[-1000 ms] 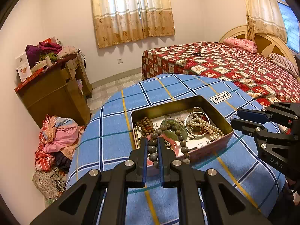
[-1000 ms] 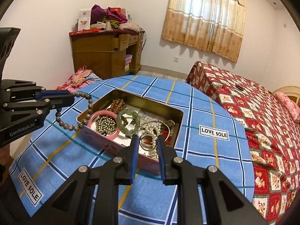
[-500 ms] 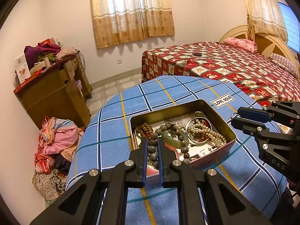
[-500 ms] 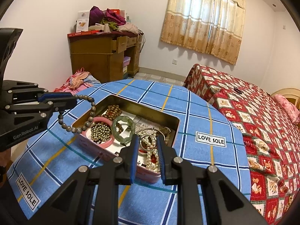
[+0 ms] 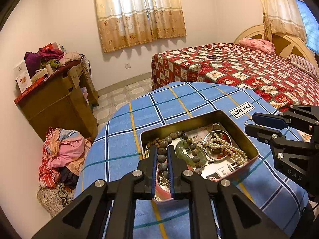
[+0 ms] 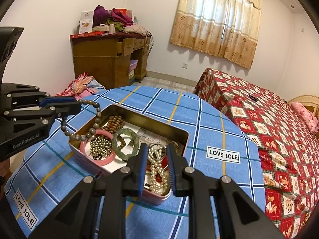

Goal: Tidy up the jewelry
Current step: 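Carry the grey bead bracelet and silver ring over the tin with both grippers, then open the left gripper over the tin while the right gripper drops the silver ring inside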

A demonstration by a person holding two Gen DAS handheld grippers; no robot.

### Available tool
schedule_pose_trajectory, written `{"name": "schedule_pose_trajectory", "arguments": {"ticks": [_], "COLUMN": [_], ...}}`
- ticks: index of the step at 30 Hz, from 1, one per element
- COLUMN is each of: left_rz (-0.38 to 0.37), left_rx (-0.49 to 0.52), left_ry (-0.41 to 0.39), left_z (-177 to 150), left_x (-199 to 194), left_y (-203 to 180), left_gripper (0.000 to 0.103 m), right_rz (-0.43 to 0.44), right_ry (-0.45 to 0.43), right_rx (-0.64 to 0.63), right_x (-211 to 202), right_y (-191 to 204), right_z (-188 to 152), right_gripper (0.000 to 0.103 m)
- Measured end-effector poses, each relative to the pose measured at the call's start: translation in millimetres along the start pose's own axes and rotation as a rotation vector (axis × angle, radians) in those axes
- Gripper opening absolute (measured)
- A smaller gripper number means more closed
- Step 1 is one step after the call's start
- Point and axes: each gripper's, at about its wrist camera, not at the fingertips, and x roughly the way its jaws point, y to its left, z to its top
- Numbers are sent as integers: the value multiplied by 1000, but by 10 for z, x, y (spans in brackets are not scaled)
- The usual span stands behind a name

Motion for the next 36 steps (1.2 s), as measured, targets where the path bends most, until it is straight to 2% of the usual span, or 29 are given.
{"name": "schedule_pose_trajectory", "arguments": {"ticks": [17,36], "left_rz": [28,68], "left_rx": [16,65], "left_ry": [50,102], "left_z": [81,39], "left_x": [310,584], "left_y": [3,-49], "left_gripper": [9,9], "right_rz": [-21,-41], "right_ry": [35,91], "right_rx": [19,9], "right_x": [319,625], "right_y": [-97,-26], "right_z": [106,148], "right_gripper": [22,22]}}
